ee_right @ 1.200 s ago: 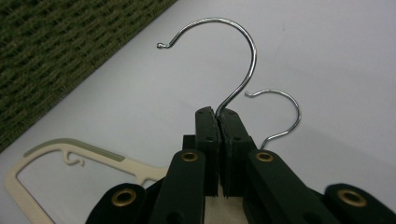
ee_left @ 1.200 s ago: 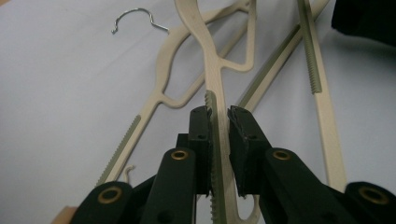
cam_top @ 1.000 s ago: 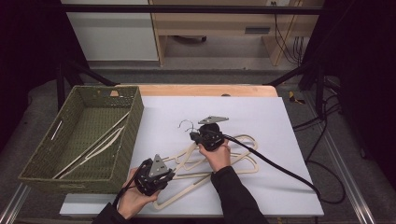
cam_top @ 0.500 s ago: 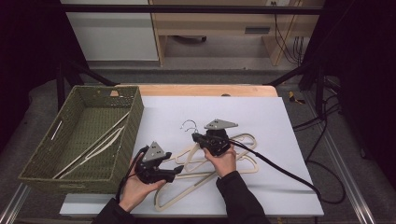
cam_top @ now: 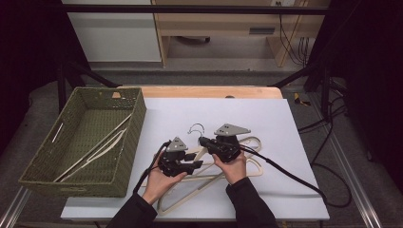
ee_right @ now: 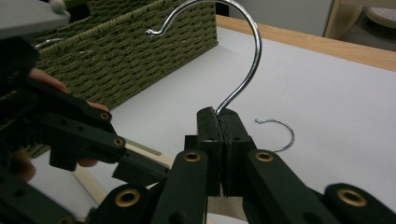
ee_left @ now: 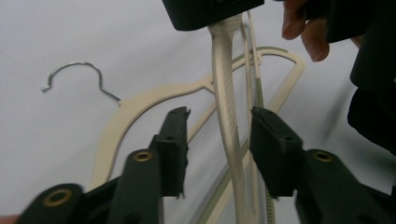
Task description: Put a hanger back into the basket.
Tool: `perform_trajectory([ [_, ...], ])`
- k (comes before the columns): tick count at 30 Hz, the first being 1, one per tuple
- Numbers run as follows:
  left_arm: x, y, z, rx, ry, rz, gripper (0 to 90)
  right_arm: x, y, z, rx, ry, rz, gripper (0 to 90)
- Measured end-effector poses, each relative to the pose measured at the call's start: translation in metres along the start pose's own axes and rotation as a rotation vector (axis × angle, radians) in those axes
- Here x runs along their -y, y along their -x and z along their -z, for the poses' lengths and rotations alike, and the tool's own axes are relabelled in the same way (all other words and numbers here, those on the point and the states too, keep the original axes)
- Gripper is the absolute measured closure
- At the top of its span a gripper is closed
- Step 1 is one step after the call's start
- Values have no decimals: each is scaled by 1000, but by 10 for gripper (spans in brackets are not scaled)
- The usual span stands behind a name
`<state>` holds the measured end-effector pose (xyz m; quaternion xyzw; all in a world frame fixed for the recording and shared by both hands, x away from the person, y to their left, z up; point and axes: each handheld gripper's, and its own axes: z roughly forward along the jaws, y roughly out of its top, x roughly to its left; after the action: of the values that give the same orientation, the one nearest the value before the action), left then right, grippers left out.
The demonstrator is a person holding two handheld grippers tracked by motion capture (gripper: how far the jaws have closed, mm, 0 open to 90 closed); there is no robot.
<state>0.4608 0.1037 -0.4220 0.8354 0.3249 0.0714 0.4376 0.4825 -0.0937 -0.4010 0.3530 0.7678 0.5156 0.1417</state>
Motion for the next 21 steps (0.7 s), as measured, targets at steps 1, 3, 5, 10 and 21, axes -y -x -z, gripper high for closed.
perform_trajectory([
  [1,0,0,0,0,0,0,666,0,0,1,-3,3,3,893],
  [3,0,0,-3,28,-6,19,714,0,-1,4,0,3,7,892],
  [5,0,1,-3,36,-6,21,774,0,-1,5,-2,4,15,892],
  [10,-1,8,-1,35,6,30,825,0,-4,13,9,6,29,853],
  [21,-4,22,9,46,31,23,860,14,6,59,0,70,45,507],
])
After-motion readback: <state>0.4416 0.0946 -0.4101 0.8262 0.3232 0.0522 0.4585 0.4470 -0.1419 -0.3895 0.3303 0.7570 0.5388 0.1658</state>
